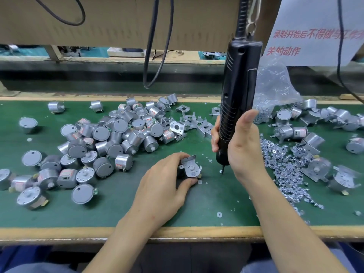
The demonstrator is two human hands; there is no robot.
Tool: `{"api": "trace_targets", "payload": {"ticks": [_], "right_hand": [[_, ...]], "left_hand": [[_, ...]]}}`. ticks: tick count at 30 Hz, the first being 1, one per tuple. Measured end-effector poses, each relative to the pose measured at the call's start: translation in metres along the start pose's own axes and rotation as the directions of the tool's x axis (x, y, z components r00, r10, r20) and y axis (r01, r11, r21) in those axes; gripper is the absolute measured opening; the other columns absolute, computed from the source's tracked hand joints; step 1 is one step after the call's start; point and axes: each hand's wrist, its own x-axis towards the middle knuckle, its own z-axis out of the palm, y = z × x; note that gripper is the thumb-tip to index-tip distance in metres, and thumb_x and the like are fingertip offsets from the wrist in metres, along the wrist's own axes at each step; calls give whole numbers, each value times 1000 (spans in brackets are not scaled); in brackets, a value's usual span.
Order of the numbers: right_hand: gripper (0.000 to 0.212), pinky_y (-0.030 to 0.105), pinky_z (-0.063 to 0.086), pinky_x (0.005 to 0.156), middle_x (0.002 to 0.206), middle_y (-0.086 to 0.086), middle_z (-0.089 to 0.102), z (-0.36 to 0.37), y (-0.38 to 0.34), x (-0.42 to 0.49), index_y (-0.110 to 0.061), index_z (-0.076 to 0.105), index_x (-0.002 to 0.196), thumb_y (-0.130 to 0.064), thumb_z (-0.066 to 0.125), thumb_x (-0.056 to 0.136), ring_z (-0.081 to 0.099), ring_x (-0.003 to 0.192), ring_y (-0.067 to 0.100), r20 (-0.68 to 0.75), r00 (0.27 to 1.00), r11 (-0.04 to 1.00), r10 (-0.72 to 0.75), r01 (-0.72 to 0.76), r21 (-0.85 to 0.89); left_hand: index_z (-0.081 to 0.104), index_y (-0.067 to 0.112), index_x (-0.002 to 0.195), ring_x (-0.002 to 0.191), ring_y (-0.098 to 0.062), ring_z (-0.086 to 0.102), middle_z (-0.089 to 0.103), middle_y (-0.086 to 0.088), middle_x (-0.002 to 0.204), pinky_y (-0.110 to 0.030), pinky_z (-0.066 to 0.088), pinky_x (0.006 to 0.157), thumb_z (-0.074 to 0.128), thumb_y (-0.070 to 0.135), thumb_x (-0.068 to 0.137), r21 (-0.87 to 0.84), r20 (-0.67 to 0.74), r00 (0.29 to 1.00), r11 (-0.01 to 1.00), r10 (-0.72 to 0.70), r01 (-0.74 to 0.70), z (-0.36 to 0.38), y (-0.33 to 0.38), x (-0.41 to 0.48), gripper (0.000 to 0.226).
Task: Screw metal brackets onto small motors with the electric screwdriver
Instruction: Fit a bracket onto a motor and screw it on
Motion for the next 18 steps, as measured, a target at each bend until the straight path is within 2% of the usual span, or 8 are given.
{"api": "trace_targets", "payload": {"ticks": [11,18], "right_hand": [[71,29,44,51,57,-4,55,1,-3,0,-32,62,68,-97,33,68,51,47,17,7,999,999,-45,45,29],[70,29,44,50,57,-4,55,1,-5,0,-32,62,68,-96,34,69,50,47,18,-4,998,997,-60,60,41]], "left_hand": [[53,33,123,83,-3,48,46,33,84,-25,41,72,73,38,85,-14,8,1000,1000,7,-6,-1,0,1,44],[53,33,122,77,1,39,44,34,79,-22,36,69,74,37,84,-7,-16,1000,1000,22,-22,-1,-2,0,44]]}}
